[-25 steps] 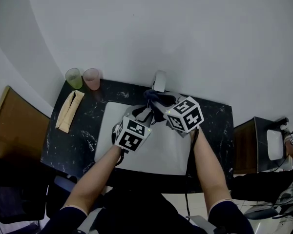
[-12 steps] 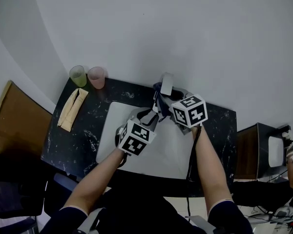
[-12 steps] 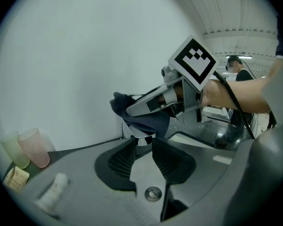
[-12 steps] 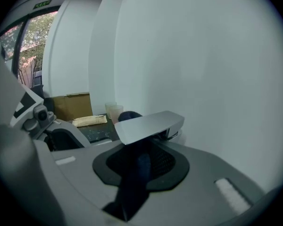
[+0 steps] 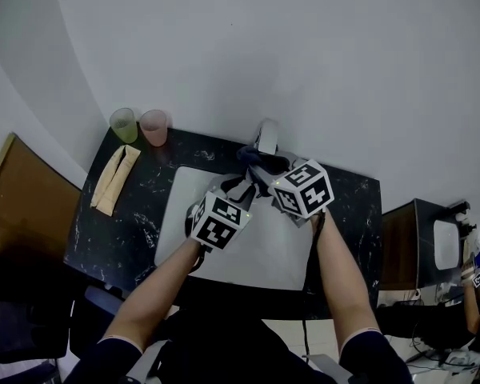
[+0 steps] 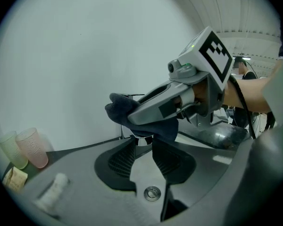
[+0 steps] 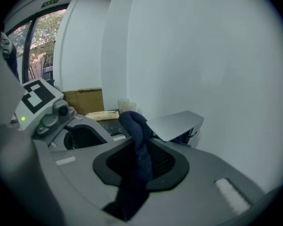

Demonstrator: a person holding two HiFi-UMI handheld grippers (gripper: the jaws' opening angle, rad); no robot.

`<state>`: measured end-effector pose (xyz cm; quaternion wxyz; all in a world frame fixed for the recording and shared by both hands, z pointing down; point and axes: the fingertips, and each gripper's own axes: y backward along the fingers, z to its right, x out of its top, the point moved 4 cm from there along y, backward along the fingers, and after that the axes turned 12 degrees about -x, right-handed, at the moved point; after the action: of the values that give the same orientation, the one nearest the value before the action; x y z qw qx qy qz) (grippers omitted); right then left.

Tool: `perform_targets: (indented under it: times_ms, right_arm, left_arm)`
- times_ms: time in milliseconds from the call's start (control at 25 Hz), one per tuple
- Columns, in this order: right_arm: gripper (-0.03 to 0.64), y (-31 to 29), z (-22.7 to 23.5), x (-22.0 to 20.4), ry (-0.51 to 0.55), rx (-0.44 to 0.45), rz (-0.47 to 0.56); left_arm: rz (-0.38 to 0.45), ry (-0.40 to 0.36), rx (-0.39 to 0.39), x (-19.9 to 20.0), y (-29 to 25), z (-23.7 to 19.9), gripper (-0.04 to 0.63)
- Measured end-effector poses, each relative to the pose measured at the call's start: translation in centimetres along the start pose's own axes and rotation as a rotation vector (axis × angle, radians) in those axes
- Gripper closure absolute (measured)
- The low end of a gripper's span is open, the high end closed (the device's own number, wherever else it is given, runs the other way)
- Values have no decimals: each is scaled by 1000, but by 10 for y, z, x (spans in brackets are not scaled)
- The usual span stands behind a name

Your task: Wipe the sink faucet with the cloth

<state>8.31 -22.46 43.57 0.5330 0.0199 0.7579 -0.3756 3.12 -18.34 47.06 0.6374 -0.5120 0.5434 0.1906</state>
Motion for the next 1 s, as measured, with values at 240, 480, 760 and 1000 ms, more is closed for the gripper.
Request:
perform_targets:
  times_ms: [240,480,760,1000]
  right_arm:
    - [538,16,-11,-9,-12,13,-2]
    - [538,33,-6,-29,-130,-50,8]
    - [538,57,-13,-52,-259,-117,45]
    - [538,87,-16,-50,-389,-202,181]
  left_arm:
    - [5,15,-10,-1,0,-1,485]
    - [3,9,3,-2,1,-2,494]
    - [21,26,17,-3,23,1,529]
    - [94,105,44,0,55,-2,594]
